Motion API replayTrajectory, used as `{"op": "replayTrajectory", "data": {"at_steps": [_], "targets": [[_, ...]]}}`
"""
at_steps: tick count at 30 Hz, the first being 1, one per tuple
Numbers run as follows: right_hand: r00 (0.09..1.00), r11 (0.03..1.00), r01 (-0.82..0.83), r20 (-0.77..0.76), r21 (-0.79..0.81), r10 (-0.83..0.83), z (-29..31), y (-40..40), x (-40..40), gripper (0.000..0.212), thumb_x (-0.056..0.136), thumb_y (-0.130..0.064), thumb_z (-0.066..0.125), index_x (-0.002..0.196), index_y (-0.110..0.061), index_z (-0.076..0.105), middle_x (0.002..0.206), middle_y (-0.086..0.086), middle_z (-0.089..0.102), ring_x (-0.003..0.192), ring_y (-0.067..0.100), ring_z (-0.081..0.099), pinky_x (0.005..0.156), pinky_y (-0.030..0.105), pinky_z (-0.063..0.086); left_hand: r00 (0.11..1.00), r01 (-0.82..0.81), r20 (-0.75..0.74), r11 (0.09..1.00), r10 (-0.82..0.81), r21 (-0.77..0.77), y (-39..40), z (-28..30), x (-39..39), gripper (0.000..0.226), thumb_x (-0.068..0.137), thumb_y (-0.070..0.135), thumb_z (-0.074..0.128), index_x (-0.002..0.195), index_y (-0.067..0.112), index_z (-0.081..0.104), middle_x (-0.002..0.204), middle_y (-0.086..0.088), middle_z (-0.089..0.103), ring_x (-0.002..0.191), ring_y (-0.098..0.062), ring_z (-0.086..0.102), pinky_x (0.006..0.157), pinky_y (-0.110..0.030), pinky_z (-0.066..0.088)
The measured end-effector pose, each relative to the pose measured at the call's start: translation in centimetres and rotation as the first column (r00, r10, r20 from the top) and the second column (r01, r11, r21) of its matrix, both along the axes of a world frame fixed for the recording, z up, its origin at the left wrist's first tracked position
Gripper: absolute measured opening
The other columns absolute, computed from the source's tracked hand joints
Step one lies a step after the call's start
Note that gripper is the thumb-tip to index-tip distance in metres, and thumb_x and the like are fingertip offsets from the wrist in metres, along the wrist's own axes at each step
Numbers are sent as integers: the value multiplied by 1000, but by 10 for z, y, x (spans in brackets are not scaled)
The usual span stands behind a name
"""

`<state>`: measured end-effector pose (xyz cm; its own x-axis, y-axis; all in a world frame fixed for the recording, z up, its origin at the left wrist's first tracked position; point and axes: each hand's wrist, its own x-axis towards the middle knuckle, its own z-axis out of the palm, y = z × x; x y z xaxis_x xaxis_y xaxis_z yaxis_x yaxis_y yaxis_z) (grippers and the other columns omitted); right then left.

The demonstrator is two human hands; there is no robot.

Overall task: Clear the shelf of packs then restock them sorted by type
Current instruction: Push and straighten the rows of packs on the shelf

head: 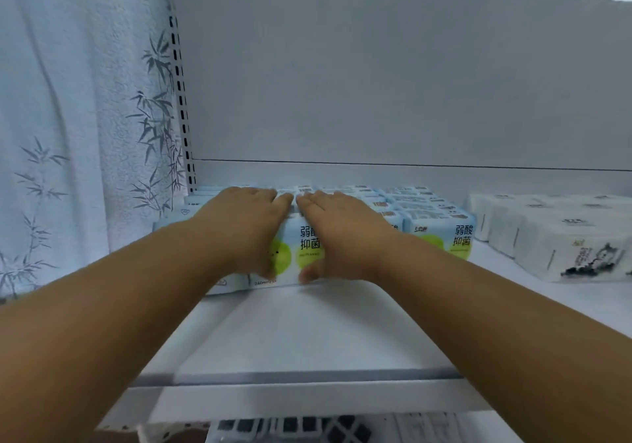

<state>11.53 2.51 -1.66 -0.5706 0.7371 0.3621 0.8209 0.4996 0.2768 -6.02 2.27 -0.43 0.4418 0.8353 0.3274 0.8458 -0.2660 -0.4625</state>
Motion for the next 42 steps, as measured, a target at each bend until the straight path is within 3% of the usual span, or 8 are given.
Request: {"op": "replayTrajectory", "data": {"at_steps": [3,6,9,14,21,27,34,42], "targets": [[999,997,49,-10,51,-49,-5,5,-16,97,72,-61,74,147,-15,33,145,3,43,130,21,40,114,34,22,998,51,28,999,-51,16,10,-7,0,84,67,49,73,139,24,37,123,3,59,105,-20,59,85,-32,47],[995,990,100,-9,102,-99,-14,10,-21,91,75,-58,73,144,-12,36,143,6,47,132,22,41,118,36,16,995,98,14,992,-99,77,21,-19,0,75,72,44,72,136,22,39,123,2,58,108,-20,57,90,-34,46],[991,983,133,-7,123,-133,-20,10,-22,93,81,-54,70,149,-9,27,151,10,38,141,25,32,121,37,6,988,134,65,985,-141,104,28,-28,-6,83,74,46,72,142,19,33,135,-1,51,121,-22,51,99,-37,42],[986,985,162,30,65,-164,-8,11,-22,103,74,-61,71,152,-14,22,154,6,33,142,23,30,120,38,10,980,148,125,987,-155,62,18,-15,-22,99,76,64,61,152,17,18,150,-5,38,133,-24,42,106,-40,39],[988,989,147,52,13,-147,-1,16,-27,104,73,-59,74,152,-16,23,157,3,32,143,20,29,122,37,12,989,51,143,999,-47,-20,14,-18,-43,102,69,75,62,146,19,25,140,-3,47,120,-26,50,99,-42,44],[989,990,143,34,-2,-143,2,9,-35,115,70,-69,69,156,-16,14,162,5,19,148,20,17,122,37,5,957,95,279,995,-83,-30,5,-13,-56,121,63,82,62,153,19,13,155,0,32,136,-22,39,111,-38,34],[1000,999,-16,-16,-29,16,2,1,-83,118,70,-71,70,156,-16,12,162,2,19,148,19,17,121,33,5,991,-50,109,982,71,-184,-1,-4,-103,119,49,83,69,144,25,30,138,6,47,124,-18,45,103,-39,43],[999,995,49,3,88,-50,-12,10,-106,101,73,-61,72,149,-11,27,148,8,40,138,24,35,120,41,18,989,102,95,988,-113,113,14,-24,-102,102,58,76,71,138,22,40,131,1,55,116,-22,52,95,-37,44]]}}
